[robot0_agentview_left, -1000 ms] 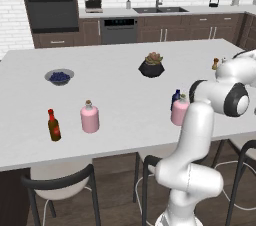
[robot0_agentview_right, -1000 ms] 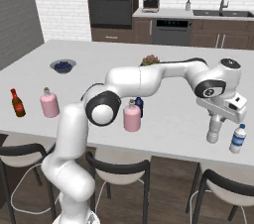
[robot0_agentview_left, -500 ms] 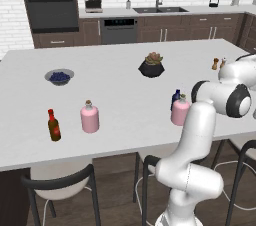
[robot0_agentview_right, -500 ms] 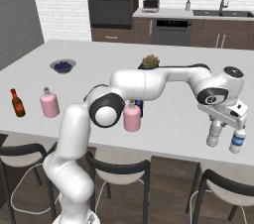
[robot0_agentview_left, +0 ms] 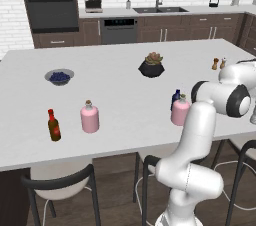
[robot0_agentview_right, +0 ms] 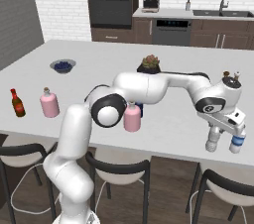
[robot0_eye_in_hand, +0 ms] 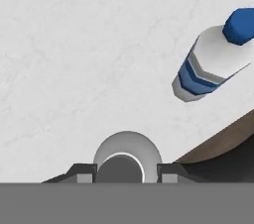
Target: Move the plastic bottles in the middle to the plastics group, and the glass bottles in the middle to the glass group.
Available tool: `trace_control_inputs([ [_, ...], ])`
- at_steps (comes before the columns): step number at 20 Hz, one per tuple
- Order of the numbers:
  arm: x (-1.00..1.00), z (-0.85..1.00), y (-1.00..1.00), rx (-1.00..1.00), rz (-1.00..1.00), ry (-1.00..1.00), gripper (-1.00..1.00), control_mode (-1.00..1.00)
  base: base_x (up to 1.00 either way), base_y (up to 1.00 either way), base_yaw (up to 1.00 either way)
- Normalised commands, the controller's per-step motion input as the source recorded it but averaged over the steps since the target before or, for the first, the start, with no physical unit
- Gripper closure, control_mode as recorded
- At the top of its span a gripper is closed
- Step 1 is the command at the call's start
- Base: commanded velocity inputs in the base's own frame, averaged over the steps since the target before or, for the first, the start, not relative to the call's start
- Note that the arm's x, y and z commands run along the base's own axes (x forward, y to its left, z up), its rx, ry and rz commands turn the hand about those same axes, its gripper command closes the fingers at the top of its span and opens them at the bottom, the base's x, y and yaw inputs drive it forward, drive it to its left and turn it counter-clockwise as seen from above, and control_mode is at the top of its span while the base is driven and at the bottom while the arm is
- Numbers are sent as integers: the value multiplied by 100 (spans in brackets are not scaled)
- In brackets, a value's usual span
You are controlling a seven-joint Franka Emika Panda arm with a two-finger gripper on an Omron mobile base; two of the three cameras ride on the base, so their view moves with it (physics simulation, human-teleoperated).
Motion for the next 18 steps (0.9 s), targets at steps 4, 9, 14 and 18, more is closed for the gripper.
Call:
trace_control_inputs([
  [4,1,-21,0,0,0,-5,100,-100,0,0,0],
  [9,2,-15,0,0,0,-2,100,-100,0,0,0],
  [14,23,0,-12,-3,0,0,100,-100,0,0,0],
  [18,18,0,-21,-1,0,0,100,-100,0,0,0],
])
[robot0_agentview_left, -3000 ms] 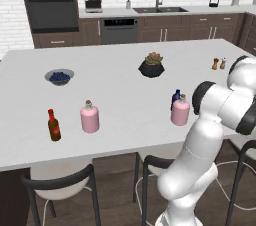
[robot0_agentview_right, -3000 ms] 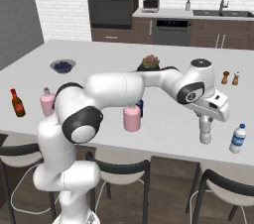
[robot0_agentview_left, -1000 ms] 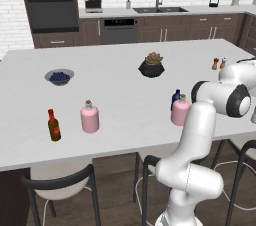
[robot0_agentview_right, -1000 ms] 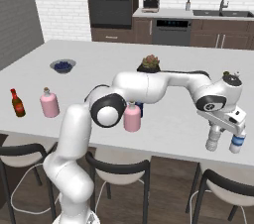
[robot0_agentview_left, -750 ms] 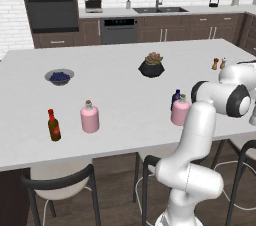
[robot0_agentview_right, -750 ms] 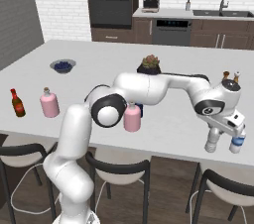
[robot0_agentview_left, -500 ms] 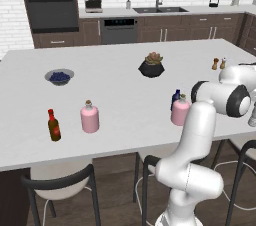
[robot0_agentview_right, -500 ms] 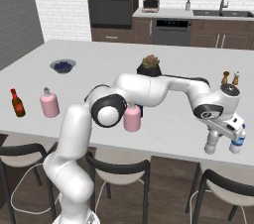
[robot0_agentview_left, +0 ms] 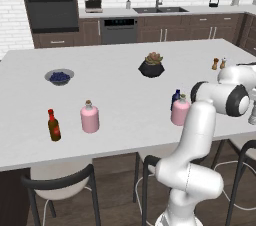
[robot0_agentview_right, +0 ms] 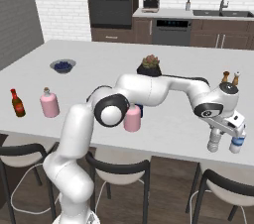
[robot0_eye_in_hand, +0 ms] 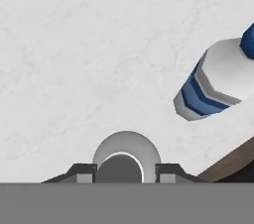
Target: Move the plastic bottles in the middle to the plastics group, and the glass bottles in the middle to the glass group.
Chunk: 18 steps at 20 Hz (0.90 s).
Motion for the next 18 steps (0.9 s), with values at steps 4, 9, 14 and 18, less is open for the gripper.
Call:
trace_control_inputs([
  [4,9,0,-6,0,0,0,100,-100,0,0,0],
  [9,10,-14,-2,0,0,0,100,-100,0,0,0],
  [14,-1,-24,1,0,0,0,100,-100,0,0,0],
  [18,-8,-24,11,0,0,-3,100,-100,0,0,0],
])
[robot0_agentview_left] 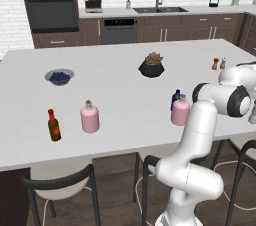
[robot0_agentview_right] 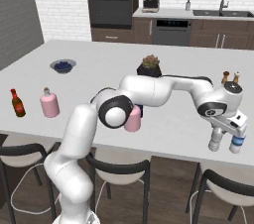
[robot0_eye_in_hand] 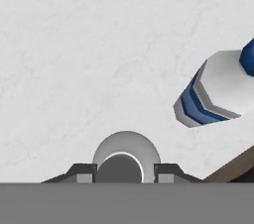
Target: Move the plastic bottles in the middle to the plastics group, and the glass bottles in the middle to the glass group.
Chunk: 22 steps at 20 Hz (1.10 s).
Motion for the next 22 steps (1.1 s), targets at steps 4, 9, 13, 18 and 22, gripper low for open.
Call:
trace_control_inputs([
  [4,4,-27,0,-4,0,-5,100,-100,0,0,0],
  [9,0,0,8,-8,0,-2,100,-100,0,0,0],
  [13,0,-1,21,-10,0,-2,100,-100,0,0,0],
  [18,0,-7,3,-1,0,0,100,-100,0,0,0],
  [22,0,0,0,0,0,0,100,-100,0,0,0],
])
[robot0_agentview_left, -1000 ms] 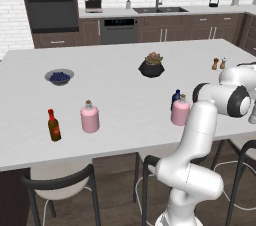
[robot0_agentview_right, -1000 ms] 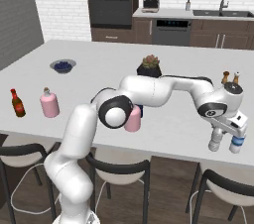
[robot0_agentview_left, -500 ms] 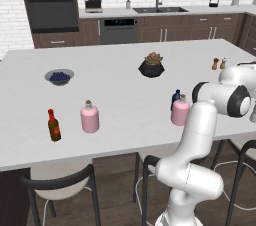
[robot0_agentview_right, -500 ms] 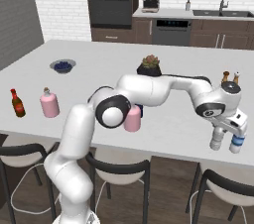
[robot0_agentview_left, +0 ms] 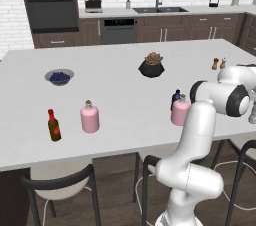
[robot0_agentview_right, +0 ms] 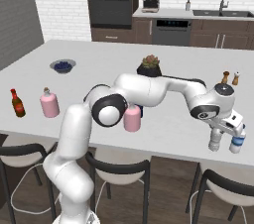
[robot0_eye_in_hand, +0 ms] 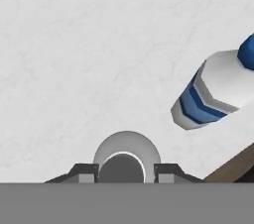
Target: Move the plastic bottles in the middle to the plastics group, and the glass bottles in the middle to the glass group.
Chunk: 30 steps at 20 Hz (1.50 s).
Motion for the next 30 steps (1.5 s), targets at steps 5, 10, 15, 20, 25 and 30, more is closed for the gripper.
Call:
trace_control_inputs([
  [5,0,0,0,0,0,0,-100,-100,0,0,0],
  [10,0,0,0,0,0,0,-100,-100,0,0,0],
  [15,0,0,0,0,0,0,-100,-100,0,0,0],
  [20,0,2,0,0,0,0,-100,-100,0,0,0],
  [25,-21,38,18,-2,0,0,-100,-100,0,0,0],
  [30,-50,70,44,-3,0,0,-100,-100,0,0,0],
])
